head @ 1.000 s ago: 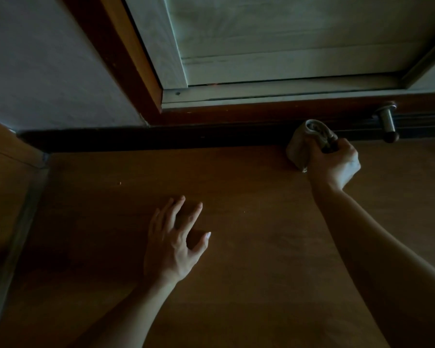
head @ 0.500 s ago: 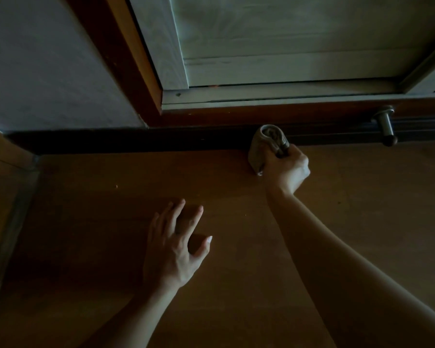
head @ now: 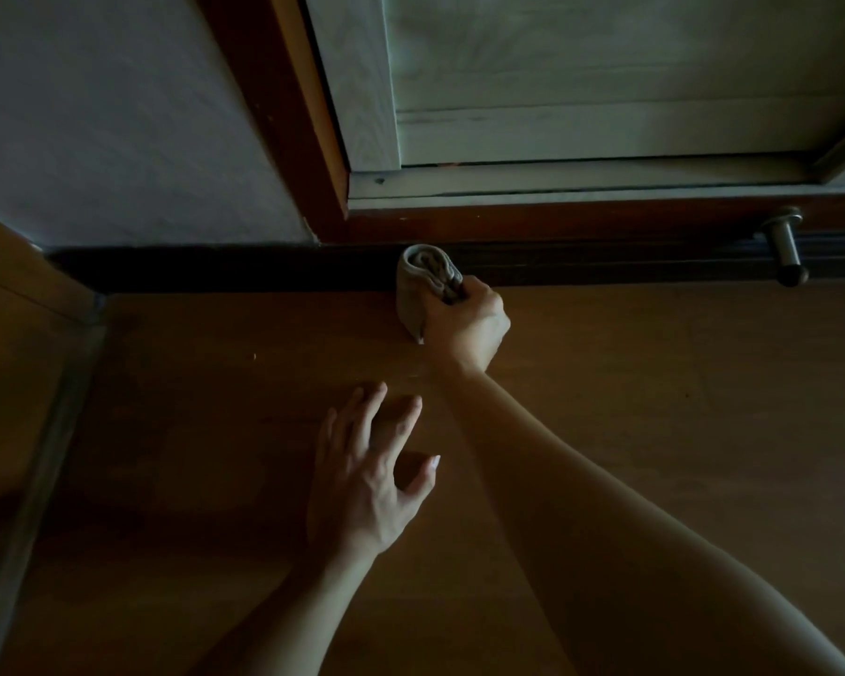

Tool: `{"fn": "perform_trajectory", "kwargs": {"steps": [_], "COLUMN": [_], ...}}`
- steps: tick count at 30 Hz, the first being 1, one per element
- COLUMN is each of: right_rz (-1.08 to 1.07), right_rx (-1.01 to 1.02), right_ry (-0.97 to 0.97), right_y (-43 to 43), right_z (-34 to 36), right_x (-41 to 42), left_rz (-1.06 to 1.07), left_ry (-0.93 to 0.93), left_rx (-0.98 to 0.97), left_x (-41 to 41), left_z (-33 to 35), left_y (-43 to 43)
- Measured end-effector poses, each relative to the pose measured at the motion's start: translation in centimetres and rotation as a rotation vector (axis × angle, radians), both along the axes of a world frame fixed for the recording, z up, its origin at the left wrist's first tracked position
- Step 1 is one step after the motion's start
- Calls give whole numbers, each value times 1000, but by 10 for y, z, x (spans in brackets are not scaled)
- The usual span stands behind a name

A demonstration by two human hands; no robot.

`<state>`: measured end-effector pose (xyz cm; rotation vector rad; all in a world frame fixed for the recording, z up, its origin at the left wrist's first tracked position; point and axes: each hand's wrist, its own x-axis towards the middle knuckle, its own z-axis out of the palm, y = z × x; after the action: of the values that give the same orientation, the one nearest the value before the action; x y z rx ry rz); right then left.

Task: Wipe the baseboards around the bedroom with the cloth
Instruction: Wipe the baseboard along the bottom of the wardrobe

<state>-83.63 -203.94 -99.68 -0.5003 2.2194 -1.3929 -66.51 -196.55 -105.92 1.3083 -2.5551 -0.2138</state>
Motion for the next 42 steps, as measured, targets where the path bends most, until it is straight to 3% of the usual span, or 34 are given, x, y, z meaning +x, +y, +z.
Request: {"fn": "perform_trajectory", "kwargs": {"steps": [4, 11, 19, 30, 36, 42], "right_rz": [9, -186, 23, 10, 52, -1], "right_rx": [28, -15, -102, -117, -155, -157], "right_ry": [46, 13, -36, -114, -66, -38], "right_y": [7, 15, 35, 41, 49, 69], "right_z": [1, -2, -5, -1, -2, -5], "right_x": [-11, -26, -48, -76, -89, -117], "left_rz": [-2, 0, -12, -3, 111, -166], "left_ry": [-3, -10, -16, -6, -38, 47], "left_rx": [6, 19, 13, 80, 5, 47], "left_x": [0, 1, 2, 1, -24, -90], "left_z": [0, 0, -1, 5, 10, 12], "left_y": [1, 0, -2, -4, 3, 13]}}
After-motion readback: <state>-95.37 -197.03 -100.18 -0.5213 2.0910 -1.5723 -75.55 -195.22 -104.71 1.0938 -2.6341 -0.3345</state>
